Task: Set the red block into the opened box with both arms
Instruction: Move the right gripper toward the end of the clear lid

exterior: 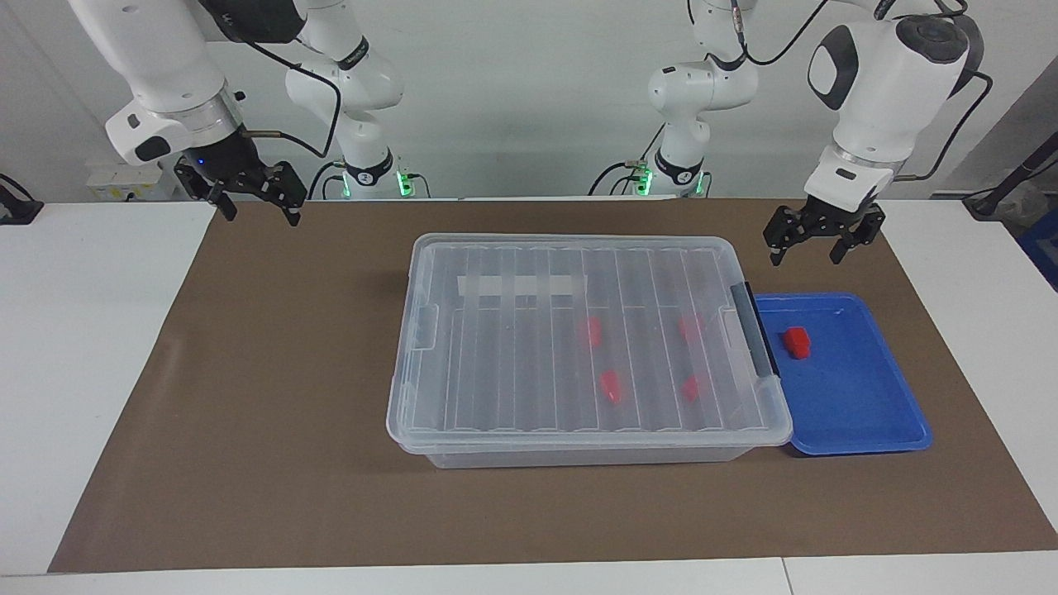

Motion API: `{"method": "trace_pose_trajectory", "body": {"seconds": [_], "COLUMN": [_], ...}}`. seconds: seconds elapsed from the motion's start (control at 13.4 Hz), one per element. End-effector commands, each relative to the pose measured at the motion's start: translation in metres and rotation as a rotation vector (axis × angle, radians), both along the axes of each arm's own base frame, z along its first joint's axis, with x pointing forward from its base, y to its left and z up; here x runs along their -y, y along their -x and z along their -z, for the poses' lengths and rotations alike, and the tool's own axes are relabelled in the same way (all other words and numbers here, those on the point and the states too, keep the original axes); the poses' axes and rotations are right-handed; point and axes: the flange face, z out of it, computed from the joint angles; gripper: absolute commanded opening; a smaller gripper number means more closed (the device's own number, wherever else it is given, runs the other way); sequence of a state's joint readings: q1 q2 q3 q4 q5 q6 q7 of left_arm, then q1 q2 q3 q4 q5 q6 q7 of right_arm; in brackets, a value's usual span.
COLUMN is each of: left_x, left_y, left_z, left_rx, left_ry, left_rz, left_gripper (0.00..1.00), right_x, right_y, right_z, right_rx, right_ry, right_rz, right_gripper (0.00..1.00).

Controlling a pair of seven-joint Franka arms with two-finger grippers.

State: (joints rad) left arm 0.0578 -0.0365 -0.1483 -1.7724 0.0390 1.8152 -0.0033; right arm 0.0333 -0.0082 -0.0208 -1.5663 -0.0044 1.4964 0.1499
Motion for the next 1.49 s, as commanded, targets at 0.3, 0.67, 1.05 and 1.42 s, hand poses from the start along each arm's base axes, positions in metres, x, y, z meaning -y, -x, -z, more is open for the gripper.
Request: {"method": "trace_pose_trajectory", "body": {"seconds": [0.3,0.67,1.05,1.42], "left_x": [-0.02,-0.021,-0.023,-0.023], "left_y": [0.003,0.003,0.003,0.003], "left_z": [-0.003,-0.003,-0.003,-0.003], "left_rx": [-0.005,-0.005,-0.005,-0.005], "left_ry": [0.009,0.009,0.009,0.009], "left_rz": [-0.036,-0.04,-0.043,-0.043], "left_gripper": [1.0,1.0,1.0,1.0], "right_x": [-0.004,-0.052,-0.124,-0.137], "right_y": [0.006,0.003,-0.012,-0.012], "right_z": [0.011,0.056,0.107,0.136], "right_rx": [0.061,0.13,0.175,0.169], "right_ry": [-0.003,-0.013,-0.031,-0.032], "right_rz": [-0.01,0.018,-0.008,-0.002], "right_gripper": [1.0,1.0,1.0,1.0]}}
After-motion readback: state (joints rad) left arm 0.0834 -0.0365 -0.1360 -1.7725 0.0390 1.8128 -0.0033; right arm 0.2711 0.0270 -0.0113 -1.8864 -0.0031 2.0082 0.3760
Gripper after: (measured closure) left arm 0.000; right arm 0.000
